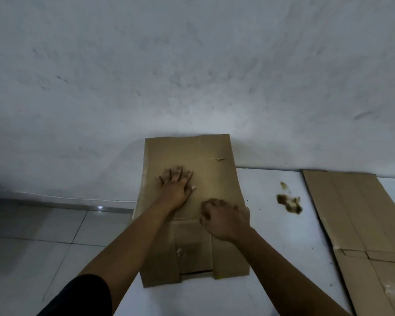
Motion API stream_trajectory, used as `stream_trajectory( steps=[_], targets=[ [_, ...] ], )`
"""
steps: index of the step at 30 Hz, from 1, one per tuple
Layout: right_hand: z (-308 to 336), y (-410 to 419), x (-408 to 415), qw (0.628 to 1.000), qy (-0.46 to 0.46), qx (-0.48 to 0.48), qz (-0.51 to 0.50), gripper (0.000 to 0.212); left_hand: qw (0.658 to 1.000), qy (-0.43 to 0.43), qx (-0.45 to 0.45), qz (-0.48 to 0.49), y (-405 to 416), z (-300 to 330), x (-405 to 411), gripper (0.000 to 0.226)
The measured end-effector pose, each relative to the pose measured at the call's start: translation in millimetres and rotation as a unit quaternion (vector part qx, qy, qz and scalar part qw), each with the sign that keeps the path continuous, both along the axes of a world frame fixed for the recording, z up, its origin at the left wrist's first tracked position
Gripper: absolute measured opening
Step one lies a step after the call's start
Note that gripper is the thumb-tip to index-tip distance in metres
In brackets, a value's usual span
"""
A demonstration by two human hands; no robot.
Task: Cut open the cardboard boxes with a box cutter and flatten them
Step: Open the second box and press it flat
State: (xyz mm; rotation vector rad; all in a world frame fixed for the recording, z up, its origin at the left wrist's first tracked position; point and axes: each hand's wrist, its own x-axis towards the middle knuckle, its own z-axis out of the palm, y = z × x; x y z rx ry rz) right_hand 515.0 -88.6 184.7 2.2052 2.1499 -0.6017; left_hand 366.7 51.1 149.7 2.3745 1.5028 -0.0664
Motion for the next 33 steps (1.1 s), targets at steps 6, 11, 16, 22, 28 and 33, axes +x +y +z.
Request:
stream_trajectory(
  steps=[6, 11, 16, 22, 28, 33],
  targets=[
    [-76, -8, -10, 0.998, -0.031, -0.06, 0.007, 0.066, 0.988, 0.053, -0.138, -0.034, 23, -40, 2, 0.077],
    [-147, -37, 8, 0.989, -0.034, -0.146, 0.005, 0.073, 0.959, 0.119, -0.235, -0.102, 3, -100, -18, 0.094],
    [-169, -40, 13, 0.989, 0.004, -0.146, -0.021, 0.082, 0.979, 0.073, -0.161, -0.099, -21, -136, -43, 0.106],
    [-168, -26, 13, 0.972, 0.031, -0.154, -0.175, 0.084, 0.996, 0.032, -0.078, -0.018, -56, -147, -70, 0.099],
    [-179, -30, 5, 0.972, 0.004, -0.129, -0.198, 0.094, 1.0, -0.007, -0.018, -0.022, -117, -164, -108, 0.106],
    [-170, -32, -8, 0.949, 0.016, -0.099, -0.3, 0.11, 0.999, 0.001, -0.029, 0.015, -155, -165, -117, 0.109]
  ],
)
